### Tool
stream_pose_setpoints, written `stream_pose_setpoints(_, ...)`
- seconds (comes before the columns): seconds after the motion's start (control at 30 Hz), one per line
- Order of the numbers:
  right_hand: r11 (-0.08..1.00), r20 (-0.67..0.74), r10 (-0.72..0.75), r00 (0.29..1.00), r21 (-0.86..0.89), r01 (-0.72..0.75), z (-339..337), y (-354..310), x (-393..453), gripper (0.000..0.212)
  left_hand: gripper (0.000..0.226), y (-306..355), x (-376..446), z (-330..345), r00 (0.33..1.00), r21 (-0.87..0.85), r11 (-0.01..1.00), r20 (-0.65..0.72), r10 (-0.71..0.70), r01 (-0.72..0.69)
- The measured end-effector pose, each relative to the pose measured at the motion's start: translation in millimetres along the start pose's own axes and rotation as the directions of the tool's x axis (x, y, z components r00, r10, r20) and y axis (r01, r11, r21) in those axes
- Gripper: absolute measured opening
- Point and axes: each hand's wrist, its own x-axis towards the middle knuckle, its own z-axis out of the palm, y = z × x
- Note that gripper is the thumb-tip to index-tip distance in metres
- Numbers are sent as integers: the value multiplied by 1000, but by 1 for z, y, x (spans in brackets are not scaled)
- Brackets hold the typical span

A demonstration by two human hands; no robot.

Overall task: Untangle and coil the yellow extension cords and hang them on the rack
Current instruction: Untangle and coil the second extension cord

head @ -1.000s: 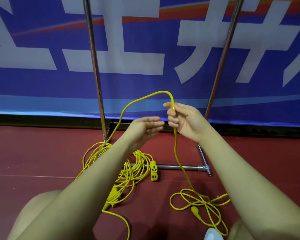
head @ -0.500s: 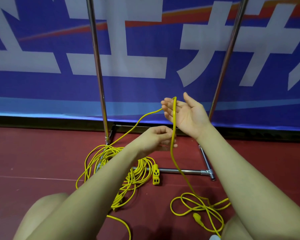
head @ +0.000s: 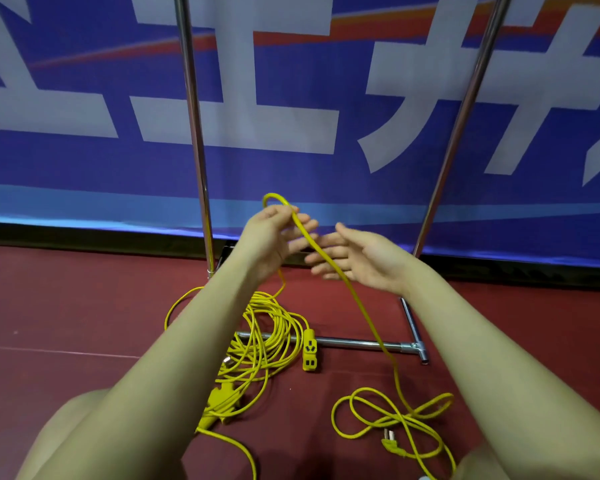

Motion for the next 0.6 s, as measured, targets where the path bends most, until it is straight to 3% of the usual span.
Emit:
stream_pose_setpoints(0.1, 977, 58, 14, 998, -213, -1, -2, 6, -4, 32, 19, 10, 9, -4, 989, -103, 991, -126, 71, -85)
stream_pose_setpoints(0.2, 941, 6, 25, 1000, -338, -21, -8, 12, -8, 26, 17, 20, 14, -9, 971, -276, 948, -222, 94, -155)
stream_pose_setpoints(0.3, 968, -76, -43, 996, -251, 23, -10, 15, -6, 29, 8, 18, 9, -5, 987, -310, 945, -149, 62, -106)
stream_pose_setpoints(0.37, 974, -104, -94, 990, -214, 70, -6, 14, -4, 30, 6, 3, -1, 7, 999, -148, 988, -31, 29, -33)
stream_pose_setpoints(0.47, 975, -83, -130, 988, -194, 112, 4, 11, -4, 29, 19, -13, -11, 21, 996, 41, 995, 13, 88, -88)
stream_pose_setpoints(0.6, 976, -57, -160, 985, -160, 149, 7, 9, -7, 28, 32, -2, -6, 11, 985, -140, 979, -111, 130, -145)
